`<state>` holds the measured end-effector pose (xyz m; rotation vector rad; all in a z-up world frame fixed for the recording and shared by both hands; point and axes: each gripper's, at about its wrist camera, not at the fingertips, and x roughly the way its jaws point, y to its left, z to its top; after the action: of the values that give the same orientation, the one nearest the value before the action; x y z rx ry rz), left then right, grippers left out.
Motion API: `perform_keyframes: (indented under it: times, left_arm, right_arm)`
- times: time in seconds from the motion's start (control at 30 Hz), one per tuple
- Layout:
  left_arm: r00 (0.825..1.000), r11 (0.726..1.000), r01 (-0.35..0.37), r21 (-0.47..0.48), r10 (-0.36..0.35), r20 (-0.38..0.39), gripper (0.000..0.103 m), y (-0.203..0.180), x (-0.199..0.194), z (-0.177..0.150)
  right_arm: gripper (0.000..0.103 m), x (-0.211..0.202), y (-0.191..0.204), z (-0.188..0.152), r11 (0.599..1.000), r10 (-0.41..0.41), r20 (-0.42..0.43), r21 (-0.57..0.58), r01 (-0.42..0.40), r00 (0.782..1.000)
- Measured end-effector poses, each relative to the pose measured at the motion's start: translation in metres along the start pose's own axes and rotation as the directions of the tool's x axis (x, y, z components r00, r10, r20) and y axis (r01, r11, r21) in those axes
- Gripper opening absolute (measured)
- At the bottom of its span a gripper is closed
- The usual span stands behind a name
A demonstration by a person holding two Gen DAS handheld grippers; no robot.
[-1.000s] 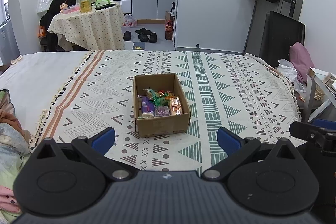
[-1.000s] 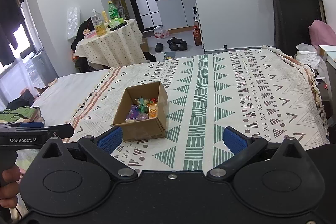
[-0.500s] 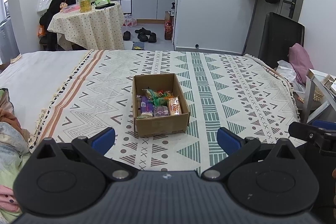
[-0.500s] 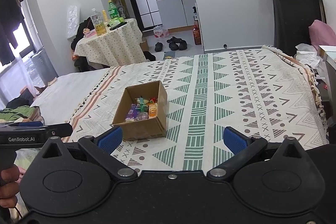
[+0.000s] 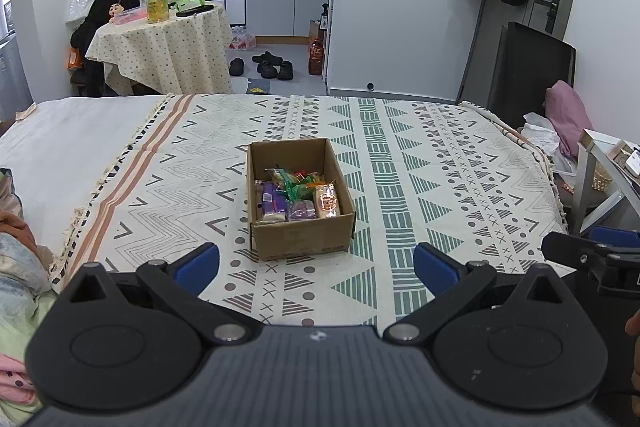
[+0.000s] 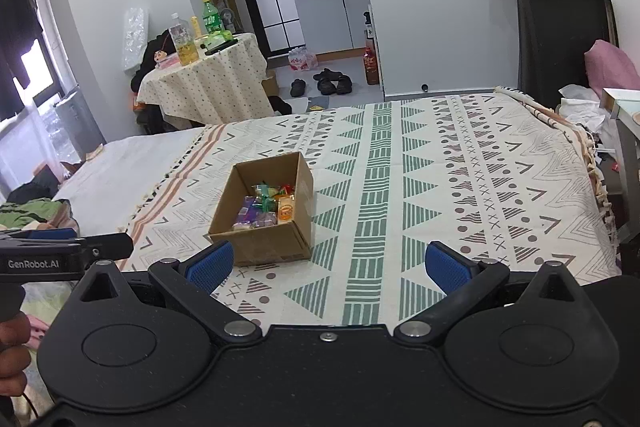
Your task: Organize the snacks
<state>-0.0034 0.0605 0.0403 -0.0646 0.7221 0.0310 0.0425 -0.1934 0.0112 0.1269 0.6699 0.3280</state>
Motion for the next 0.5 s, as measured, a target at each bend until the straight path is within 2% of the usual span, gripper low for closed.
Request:
perform_keyframes:
  times: [0.5]
  left_arm:
    - [1.000,1.000,0.008,0.000,-0.008,-0.005,0.103,0.0001,0.0002,-0.0018]
  right_arm:
    - [0.103,0.0009,-0.0003,-0.0001,1.000,-0.005,-0.004,-0.002,0.005,1.000]
